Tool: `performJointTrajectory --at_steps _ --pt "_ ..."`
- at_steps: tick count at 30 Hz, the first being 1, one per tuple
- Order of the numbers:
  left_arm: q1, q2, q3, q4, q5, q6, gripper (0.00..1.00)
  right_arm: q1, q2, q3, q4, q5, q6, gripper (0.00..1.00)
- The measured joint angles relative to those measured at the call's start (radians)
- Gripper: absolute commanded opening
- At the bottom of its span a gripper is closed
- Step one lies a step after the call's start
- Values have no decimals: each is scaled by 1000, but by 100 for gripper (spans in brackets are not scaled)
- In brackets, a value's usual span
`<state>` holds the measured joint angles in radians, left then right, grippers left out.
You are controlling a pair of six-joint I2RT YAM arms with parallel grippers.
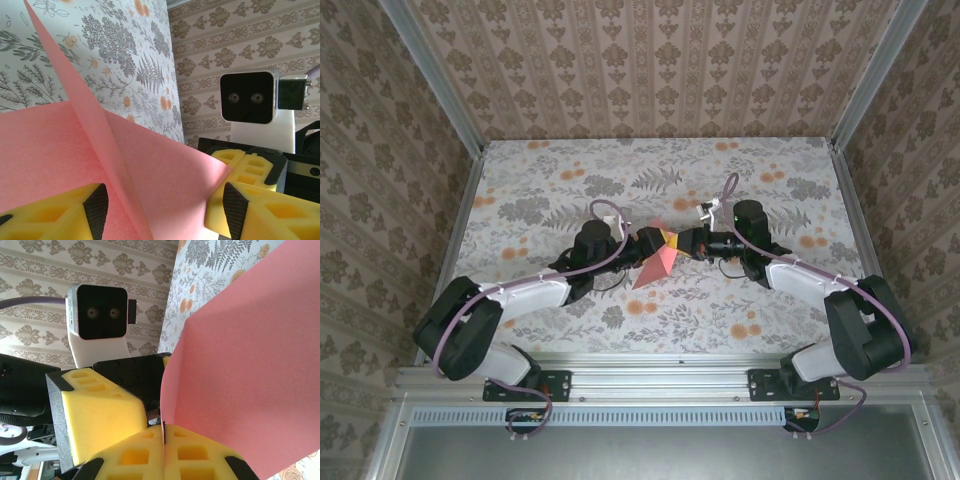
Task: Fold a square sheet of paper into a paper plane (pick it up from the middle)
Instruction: Turn over the paper at the center of the table.
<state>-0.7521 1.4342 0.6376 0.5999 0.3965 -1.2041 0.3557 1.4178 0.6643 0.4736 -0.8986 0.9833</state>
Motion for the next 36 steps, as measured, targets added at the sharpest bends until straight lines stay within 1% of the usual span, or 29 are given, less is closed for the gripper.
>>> performJointTrajectory --at_steps 9,15,26,34,36 --pt "-2 0 21 8 22 -8 51 -7 0 -4 22 0 16 0" --pt "-2 -1 22 3 29 -7 46 -11 3 -6 25 0 16 0" --pt "-2 -1 24 -32 45 4 29 -11 22 -6 25 0 16 0" --pt "-2 -3 24 -43 50 9 18 -13 24 -13 24 0 16 5" --pt "-2 -5 24 -47 50 11 17 -15 24 -13 24 0 16 6"
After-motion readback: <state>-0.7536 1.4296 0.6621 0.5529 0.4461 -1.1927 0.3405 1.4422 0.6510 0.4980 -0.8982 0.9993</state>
